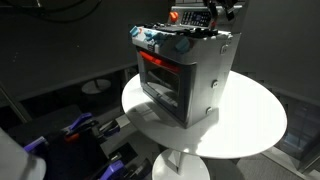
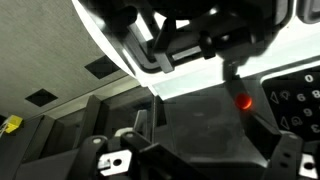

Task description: Press the top red button on the right side of the stove.

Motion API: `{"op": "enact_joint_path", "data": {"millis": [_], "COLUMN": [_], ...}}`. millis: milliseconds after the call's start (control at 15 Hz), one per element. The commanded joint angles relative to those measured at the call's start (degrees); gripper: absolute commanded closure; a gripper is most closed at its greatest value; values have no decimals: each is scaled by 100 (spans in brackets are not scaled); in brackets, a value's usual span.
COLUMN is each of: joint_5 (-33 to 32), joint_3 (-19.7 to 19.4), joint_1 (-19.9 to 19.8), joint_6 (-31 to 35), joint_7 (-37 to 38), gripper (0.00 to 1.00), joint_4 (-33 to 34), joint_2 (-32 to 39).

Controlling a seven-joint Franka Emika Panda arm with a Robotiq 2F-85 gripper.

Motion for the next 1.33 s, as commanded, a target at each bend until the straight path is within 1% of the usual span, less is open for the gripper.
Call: {"op": "enact_joint_path", "data": {"millis": [0,267,533,667,867,1267], "joint_5": [-106,46,388,641,1189,2116], "joint_3": [-138,-148,-73,-35,33,59], "joint_1": [120,139,125,116,81,43], "joint_6": [71,-17,-375,-659,-1228,-2849], "joint_7": [163,-5,-454,-783,-1487,-2778], "gripper": [0,0,0,0,0,0], "joint_4": [270,158,-114,-219,-333,-273], "joint_2": [210,53,-340,-574,-956,-1586]}}
